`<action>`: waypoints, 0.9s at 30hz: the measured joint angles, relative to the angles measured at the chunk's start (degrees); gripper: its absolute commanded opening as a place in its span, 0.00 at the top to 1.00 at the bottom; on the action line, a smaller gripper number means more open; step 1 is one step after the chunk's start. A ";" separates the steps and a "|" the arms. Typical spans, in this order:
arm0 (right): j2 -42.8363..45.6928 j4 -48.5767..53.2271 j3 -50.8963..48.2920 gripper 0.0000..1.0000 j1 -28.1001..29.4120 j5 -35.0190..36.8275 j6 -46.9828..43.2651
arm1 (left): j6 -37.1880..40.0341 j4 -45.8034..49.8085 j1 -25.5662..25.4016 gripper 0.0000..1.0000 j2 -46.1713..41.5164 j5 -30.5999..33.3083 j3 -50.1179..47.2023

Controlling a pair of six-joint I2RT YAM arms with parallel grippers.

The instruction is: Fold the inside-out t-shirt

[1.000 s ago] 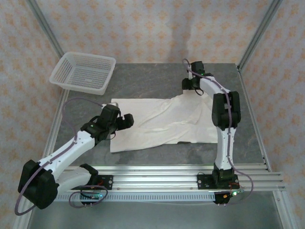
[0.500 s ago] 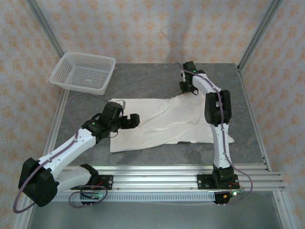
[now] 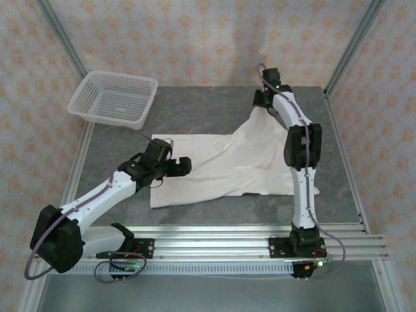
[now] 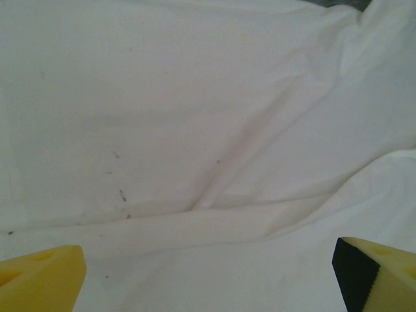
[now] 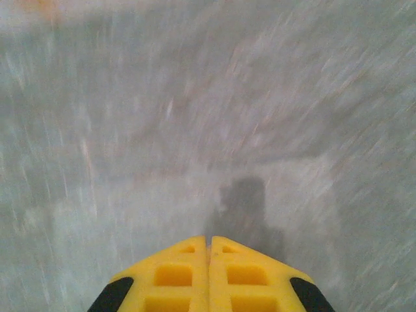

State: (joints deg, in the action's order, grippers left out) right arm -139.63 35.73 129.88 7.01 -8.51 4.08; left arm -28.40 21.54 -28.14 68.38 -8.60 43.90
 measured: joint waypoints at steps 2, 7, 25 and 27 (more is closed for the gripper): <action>-2.73 -0.13 6.38 1.00 -1.20 0.61 2.62 | -0.02 0.02 0.00 0.01 0.61 0.00 0.00; -8.09 -1.88 12.66 0.91 -2.47 0.83 10.75 | -0.20 0.02 0.00 0.01 0.81 0.02 0.00; -3.69 -0.98 -2.40 0.52 -6.21 -3.72 17.11 | -4.79 8.07 10.67 0.40 20.85 9.53 20.15; -1.64 -0.90 -6.67 0.55 -6.82 -4.63 16.94 | -5.38 8.02 10.95 0.59 24.79 9.05 22.71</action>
State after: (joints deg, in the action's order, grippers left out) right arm -141.27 34.83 123.22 0.19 -13.15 21.02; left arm -33.78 29.56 -17.19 93.17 0.45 66.61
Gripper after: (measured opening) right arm 0.481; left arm 0.556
